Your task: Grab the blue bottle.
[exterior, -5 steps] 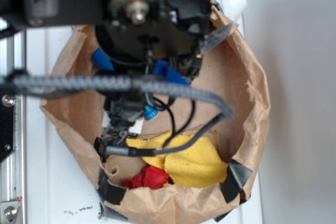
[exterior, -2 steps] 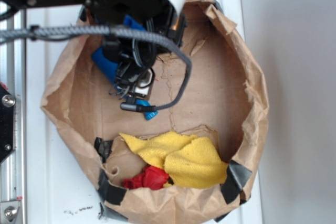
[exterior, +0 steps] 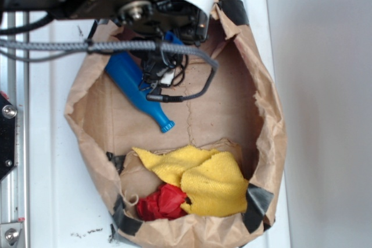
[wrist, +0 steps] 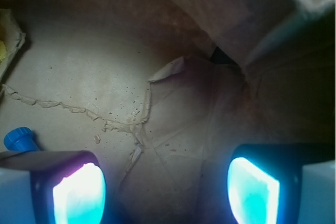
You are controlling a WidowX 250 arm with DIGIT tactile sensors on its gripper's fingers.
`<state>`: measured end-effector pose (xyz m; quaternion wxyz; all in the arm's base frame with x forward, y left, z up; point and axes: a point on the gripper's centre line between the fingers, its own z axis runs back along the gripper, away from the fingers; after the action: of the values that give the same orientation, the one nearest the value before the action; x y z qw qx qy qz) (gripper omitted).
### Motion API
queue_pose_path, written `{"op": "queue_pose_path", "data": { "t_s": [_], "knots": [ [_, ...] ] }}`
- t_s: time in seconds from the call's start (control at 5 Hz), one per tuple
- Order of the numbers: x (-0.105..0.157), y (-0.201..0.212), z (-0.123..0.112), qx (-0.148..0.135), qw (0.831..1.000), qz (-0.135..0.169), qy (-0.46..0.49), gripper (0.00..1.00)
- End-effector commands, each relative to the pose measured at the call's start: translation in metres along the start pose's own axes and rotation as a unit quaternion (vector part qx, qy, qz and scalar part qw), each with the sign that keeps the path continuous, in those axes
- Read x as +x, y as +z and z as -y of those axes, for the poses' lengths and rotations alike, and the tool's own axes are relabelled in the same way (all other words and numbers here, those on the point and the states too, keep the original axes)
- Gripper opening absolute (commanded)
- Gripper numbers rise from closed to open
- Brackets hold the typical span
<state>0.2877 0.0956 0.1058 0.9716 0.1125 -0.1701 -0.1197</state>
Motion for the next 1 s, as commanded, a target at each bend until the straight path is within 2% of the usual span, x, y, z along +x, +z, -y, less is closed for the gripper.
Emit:
{"op": "queue_pose_path", "data": {
  "t_s": [0.0, 0.4, 0.6, 0.8],
  "knots": [
    [0.009, 0.012, 0.000, 0.013, 1.000, 0.020, -0.004, 1.00],
    [-0.004, 0.053, 0.016, -0.075, 0.996, 0.001, -0.055, 1.00],
    [-0.012, 0.065, 0.016, -0.093, 0.993, -0.004, -0.075, 1.00],
    [-0.023, 0.042, 0.021, -0.093, 0.991, -0.012, -0.100, 1.00]
  ]
}}
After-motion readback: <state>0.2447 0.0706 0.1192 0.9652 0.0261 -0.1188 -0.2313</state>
